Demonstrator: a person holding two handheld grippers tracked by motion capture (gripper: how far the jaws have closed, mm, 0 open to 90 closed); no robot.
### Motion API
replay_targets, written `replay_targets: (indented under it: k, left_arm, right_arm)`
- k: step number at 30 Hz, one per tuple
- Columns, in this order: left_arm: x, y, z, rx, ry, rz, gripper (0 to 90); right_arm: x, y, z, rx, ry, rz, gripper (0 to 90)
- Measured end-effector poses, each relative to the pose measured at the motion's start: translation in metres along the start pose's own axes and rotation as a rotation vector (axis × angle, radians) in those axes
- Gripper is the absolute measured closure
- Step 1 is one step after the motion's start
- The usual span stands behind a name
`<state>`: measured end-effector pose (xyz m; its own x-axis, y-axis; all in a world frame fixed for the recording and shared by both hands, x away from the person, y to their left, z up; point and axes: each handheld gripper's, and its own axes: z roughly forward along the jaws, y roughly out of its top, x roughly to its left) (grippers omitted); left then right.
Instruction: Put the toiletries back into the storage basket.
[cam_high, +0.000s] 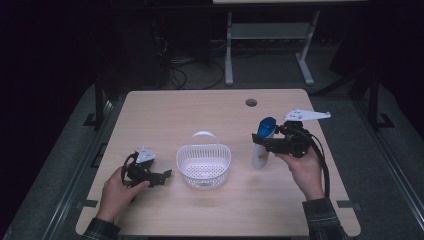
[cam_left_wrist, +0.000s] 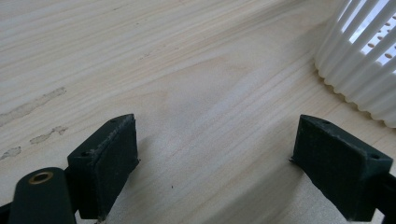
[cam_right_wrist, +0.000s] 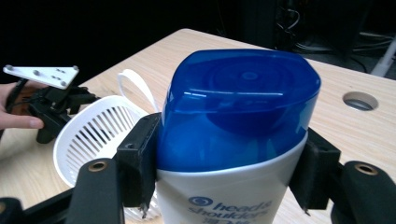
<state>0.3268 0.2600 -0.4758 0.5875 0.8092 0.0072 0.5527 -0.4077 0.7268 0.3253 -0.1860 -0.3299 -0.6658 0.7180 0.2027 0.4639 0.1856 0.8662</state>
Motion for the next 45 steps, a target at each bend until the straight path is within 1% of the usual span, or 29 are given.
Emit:
replay_targets:
  k: [12,20,27,32,37,45]
  left_arm:
    - [0.0,0.0,0.0,0.0,0.0,0.0,13.0]
    - [0.0,0.0,0.0,0.001,0.0,0.001,13.0]
    - [0.0,0.0,0.0,0.0,0.0,0.0,13.0]
    - [0.0,0.0,0.0,0.001,-0.001,-0.001,13.0]
    - [0.0,0.0,0.0,0.001,0.0,-0.002,13.0]
    - [0.0,0.0,0.0,0.001,0.0,-0.002,13.0]
  right_arm:
    - [0.018,0.009,0.004,-0.032,0.063,-0.016,35.3]
    - [0.029,0.016,0.006,-0.058,0.096,-0.028,35.2]
    - [0.037,0.023,0.009,-0.074,0.111,-0.038,35.3]
    - [0.043,0.029,0.012,-0.076,0.123,-0.06,35.3]
    - [0.049,0.034,0.017,-0.08,0.145,-0.068,35.2]
    - [0.057,0.039,0.027,-0.079,0.166,-0.079,35.3]
